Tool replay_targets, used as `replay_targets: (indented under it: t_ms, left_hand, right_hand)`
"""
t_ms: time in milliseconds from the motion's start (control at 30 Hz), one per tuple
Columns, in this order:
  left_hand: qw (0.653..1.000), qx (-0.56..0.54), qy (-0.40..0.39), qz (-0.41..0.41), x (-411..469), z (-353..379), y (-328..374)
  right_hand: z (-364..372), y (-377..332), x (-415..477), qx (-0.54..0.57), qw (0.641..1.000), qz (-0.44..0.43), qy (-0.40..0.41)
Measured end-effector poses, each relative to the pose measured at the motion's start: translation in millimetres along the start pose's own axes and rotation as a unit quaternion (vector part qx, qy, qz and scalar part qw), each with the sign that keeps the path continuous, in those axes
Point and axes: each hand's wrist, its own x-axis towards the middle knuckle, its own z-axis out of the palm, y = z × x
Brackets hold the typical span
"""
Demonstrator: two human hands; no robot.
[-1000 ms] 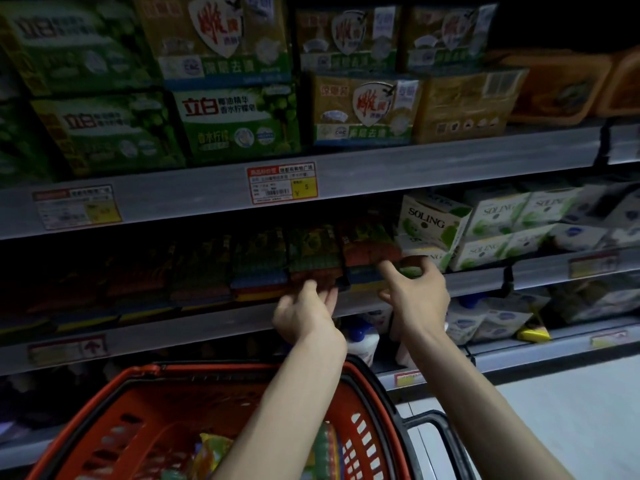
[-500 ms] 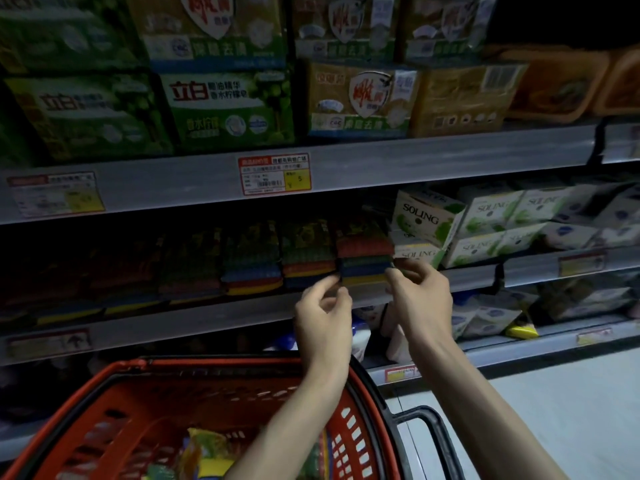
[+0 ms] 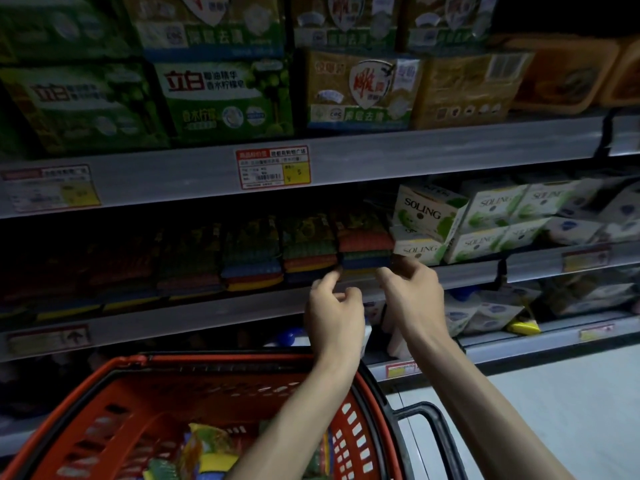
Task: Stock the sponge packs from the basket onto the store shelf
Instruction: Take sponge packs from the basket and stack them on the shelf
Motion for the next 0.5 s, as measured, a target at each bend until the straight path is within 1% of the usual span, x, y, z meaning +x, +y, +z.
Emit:
replay_targets:
  t_ms: [133,333,400,500]
  left_hand:
    - [1.000,0.021,-0.013,-0.005,3.1,-1.9,-4.4]
    - [0.997,0.060,-0.043,-0.025,5.8,-1.1,1.0]
    - [0.998,0.027,-0.033,-0.035,7.2,-1.3,-2.7]
    - [0.995,-0.072,0.035,-0.060,10.7,-9.4,-4.2]
  right_hand:
    - [-0.8,-3.6,-5.7,-0.072,0.997,-0.039,-0.005]
    - [-3.2,5.2,-6.0,-0.156,0.986,-0.059,-0.005]
    - [-3.8,5.9,-6.4,-0.153,0.986,-0.063,0.007]
    - [-1.6,5.0,-8.1,-0.113,0.989,-0.088,0.030]
